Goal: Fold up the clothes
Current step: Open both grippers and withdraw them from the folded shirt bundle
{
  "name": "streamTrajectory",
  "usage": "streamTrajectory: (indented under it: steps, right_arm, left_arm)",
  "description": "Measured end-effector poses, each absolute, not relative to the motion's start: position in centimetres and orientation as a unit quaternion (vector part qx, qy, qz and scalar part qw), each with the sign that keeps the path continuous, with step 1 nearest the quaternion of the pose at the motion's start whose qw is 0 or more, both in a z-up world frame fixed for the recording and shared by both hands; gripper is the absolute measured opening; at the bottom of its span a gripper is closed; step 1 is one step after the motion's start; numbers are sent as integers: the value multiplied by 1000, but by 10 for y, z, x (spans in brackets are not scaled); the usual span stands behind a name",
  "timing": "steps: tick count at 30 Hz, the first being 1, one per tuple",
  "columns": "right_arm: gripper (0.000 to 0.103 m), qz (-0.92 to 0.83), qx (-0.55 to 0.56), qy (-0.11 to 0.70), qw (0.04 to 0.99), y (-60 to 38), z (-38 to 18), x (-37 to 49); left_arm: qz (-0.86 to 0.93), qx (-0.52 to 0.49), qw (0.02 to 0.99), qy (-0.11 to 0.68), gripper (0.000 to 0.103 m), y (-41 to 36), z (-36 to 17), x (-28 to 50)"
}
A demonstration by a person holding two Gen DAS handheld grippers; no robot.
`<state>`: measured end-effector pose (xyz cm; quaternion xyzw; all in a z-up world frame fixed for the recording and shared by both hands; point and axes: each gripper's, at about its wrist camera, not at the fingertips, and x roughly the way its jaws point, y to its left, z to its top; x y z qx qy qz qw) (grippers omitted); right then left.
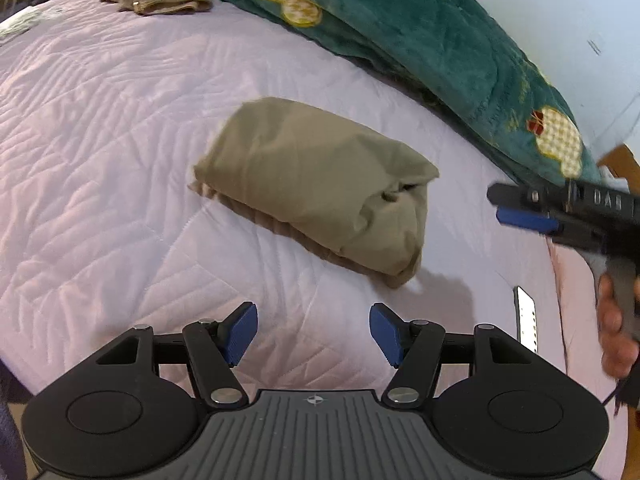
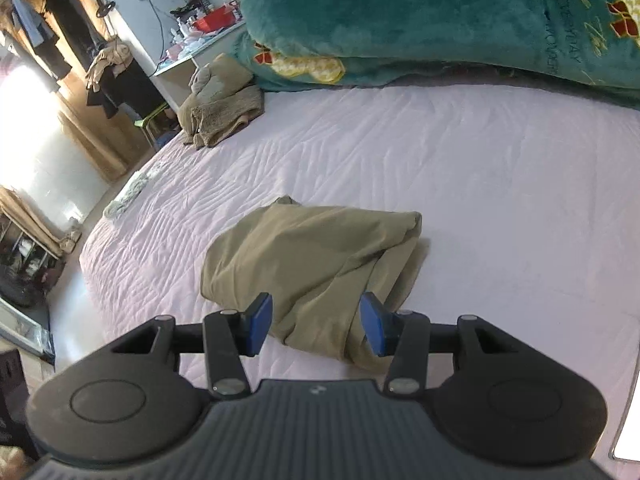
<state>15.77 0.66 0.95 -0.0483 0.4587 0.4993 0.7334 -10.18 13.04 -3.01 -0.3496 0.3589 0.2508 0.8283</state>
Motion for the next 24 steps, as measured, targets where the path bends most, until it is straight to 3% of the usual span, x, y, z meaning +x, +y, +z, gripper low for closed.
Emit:
streamTrajectory:
  steps: [16, 24]
  right_arm:
    - [49, 484, -45, 432, 760, 15, 22, 172]
    - [49, 476, -26, 412, 777, 30, 38, 209]
  left_arm:
    - [269, -285, 826, 404, 64, 140, -5, -72]
    - [258, -276, 824, 423, 64, 120, -9, -106]
